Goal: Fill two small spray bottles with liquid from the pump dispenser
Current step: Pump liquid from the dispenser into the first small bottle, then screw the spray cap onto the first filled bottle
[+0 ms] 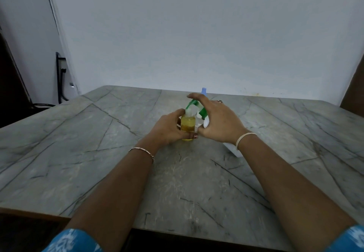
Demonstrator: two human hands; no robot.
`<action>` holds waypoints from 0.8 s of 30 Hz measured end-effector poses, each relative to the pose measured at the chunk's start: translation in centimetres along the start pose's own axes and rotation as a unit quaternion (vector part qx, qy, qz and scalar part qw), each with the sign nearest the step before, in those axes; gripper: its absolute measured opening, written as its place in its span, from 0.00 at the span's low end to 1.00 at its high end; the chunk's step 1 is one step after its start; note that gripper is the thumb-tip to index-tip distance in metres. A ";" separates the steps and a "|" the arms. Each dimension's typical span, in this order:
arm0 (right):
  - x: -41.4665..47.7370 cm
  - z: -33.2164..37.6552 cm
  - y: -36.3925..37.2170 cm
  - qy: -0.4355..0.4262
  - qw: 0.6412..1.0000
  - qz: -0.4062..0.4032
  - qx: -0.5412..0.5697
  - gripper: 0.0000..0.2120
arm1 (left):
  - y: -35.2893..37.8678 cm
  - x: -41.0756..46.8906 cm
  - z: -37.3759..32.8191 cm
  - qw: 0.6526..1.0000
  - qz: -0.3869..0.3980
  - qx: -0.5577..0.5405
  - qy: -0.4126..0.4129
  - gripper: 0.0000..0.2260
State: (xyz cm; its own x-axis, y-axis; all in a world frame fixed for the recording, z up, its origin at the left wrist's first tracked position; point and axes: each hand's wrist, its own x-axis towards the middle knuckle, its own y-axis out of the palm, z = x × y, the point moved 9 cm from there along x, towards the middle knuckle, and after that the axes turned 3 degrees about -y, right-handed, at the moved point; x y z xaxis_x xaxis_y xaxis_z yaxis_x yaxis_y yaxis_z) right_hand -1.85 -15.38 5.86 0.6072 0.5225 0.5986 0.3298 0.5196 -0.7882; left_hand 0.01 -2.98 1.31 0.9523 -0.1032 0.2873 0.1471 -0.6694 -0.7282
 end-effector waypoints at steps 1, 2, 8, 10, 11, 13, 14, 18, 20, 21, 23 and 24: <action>-0.1 0.0 -0.2 0.003 1.000 -0.002 0.006 0.41 | 0.0 0.0 0.0 1.000 0.003 0.000 0.003 0.33; -0.2 0.0 -0.4 0.006 1.000 -0.004 0.011 0.43 | 0.1 0.1 0.0 1.000 0.007 0.000 0.004 0.34; -0.6 -1.2 -1.9 0.040 0.996 -0.063 0.038 0.45 | 0.1 0.2 0.3 1.000 0.005 -0.012 0.005 0.37; -0.7 -2.2 -2.3 0.058 0.992 -0.089 0.074 0.42 | 0.1 0.2 0.2 1.000 0.004 -0.013 0.006 0.38; -0.8 -2.6 -2.4 0.068 0.988 -0.095 0.105 0.39 | 0.1 0.2 0.2 1.000 0.002 -0.012 0.007 0.38; -0.9 -3.5 -2.6 0.079 0.978 -0.109 0.159 0.31 | 0.1 0.1 0.1 1.000 -0.006 -0.018 0.006 0.37; -1.0 -3.8 -2.8 0.083 0.974 -0.120 0.174 0.26 | 0.1 0.1 0.2 1.000 -0.009 -0.023 0.006 0.37; -1.5 -5.4 -3.7 0.104 0.955 -0.168 0.222 0.21 | 0.3 0.1 0.3 0.999 -0.018 -0.031 -0.001 0.36; -1.7 -6.3 -3.9 0.126 0.940 -0.185 0.257 0.20 | 0.4 0.1 0.4 0.999 -0.018 -0.030 -0.004 0.35; -1.9 -6.8 -3.9 0.138 0.931 -0.192 0.279 0.20 | 0.4 0.2 0.3 0.999 -0.017 -0.028 -0.003 0.34; -2.2 -7.9 -3.8 0.164 0.912 -0.208 0.313 0.22 | 0.4 0.2 0.4 1.000 -0.015 -0.024 -0.002 0.32; -2.5 -8.3 -3.8 0.178 0.903 -0.215 0.326 0.25 | 0.5 0.2 0.5 1.000 -0.012 -0.025 -0.005 0.31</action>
State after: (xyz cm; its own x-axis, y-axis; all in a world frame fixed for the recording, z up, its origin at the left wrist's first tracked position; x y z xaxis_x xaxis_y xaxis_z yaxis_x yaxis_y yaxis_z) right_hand 1.42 -24.23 6.16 0.7572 -0.0122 0.6530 0.1652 0.9709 -0.1733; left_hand 0.43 -3.00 0.74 0.9509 -0.0798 0.2989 0.1574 -0.7070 -0.6895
